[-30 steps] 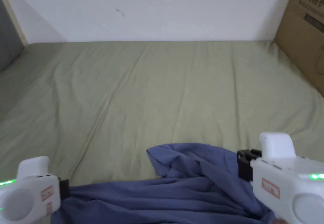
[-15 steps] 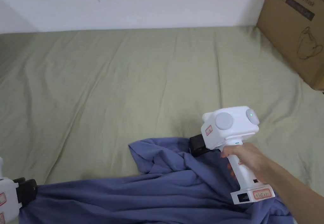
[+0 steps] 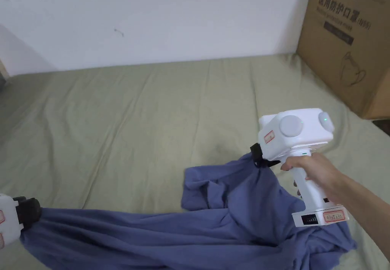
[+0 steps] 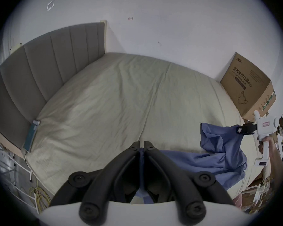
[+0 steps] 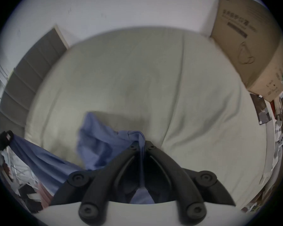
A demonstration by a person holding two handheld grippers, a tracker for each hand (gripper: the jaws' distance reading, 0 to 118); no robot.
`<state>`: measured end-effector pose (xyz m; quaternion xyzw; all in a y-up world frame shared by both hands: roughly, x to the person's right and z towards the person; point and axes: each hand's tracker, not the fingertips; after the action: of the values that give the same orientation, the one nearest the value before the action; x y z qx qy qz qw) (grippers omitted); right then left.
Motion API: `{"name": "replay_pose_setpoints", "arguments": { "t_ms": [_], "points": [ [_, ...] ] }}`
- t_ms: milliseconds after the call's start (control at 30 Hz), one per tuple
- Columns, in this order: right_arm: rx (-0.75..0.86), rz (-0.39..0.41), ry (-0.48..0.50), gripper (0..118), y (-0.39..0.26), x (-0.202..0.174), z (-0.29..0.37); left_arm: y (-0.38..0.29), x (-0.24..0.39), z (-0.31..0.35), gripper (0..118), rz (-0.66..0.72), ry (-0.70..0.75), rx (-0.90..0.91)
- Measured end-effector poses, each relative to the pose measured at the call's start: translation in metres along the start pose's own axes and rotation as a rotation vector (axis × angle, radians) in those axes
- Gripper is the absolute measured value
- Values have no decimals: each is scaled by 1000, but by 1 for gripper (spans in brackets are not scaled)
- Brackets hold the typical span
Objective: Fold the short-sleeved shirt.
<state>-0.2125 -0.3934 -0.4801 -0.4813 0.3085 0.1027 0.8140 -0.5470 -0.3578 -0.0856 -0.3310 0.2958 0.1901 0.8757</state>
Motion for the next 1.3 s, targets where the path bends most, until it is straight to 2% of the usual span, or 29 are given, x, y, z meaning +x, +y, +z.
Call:
{"name": "replay_pose_setpoints", "arguments": {
  "t_ms": [100,233,367,400,467,567,633,700,767,1067,1133,1233,1300],
  "points": [
    [110,-35,20,5,19,10,60,21,7,19,2,-35,8,68],
    [249,-50,-10,5,44,26,137,60,14,45,2,-29,-7,159],
    [390,-81,-64,5,72,48,206,108,22,70,2,-59,55,272],
    [449,-89,-53,5,76,52,224,123,26,77,2,-103,66,303],
    [526,-150,-26,5,87,59,254,152,30,88,2,-97,30,353],
    [594,-178,15,5,105,64,288,196,37,99,2,-74,13,395],
    [619,-198,24,5,121,66,301,223,45,103,2,-95,36,420],
    [654,-218,17,5,130,51,314,248,51,107,2,-96,24,451],
    [685,-228,-18,5,153,44,319,276,59,106,2,-100,22,471],
    [830,-293,-17,5,272,37,348,411,78,104,2,-94,35,577],
    [869,-283,-7,5,284,31,355,428,80,108,2,-50,35,619],
    [899,-239,-28,5,296,25,365,443,83,108,2,-56,50,648],
    [908,-237,-30,5,299,26,363,446,84,102,2,-59,56,650]
  ]
}}
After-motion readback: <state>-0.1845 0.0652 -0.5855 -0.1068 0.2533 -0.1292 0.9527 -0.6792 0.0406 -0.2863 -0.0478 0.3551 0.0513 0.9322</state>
